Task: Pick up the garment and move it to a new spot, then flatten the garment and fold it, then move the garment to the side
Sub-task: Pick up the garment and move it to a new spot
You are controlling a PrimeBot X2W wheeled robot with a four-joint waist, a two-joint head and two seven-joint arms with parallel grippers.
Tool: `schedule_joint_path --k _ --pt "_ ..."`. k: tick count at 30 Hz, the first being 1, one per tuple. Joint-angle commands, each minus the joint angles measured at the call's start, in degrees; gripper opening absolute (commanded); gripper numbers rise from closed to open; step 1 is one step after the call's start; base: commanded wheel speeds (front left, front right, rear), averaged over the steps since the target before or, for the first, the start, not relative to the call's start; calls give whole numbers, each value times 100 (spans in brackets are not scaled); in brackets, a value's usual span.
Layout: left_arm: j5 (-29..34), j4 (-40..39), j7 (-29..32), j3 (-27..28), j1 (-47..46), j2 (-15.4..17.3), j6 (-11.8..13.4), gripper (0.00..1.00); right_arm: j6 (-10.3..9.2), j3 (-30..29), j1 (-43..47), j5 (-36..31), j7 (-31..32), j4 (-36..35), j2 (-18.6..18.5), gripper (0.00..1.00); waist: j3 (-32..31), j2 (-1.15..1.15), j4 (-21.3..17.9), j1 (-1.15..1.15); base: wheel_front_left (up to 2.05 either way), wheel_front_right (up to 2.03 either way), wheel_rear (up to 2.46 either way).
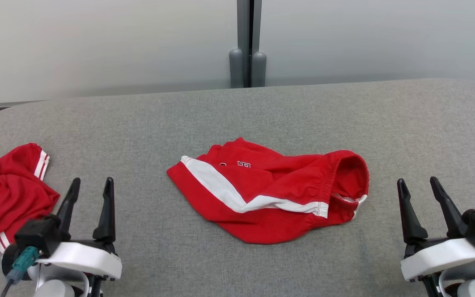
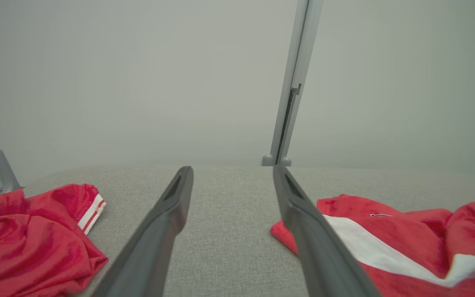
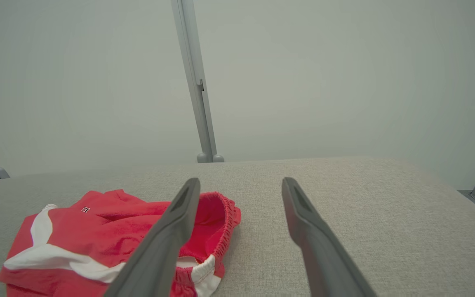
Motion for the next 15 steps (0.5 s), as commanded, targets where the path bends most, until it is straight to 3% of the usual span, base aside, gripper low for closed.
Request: schedule_joint_path --k 1,15 --pt "52 26 -2 4 84 -29 -45 100 -2 5 73 24 36 -47 -30 100 -90 0 -4 0 0 0 0" --pt "299 178 -2 86 298 -210 -228 100 -2 -121 393 -7 220 -297 58 100 -288 0 -24 0 0 0 0"
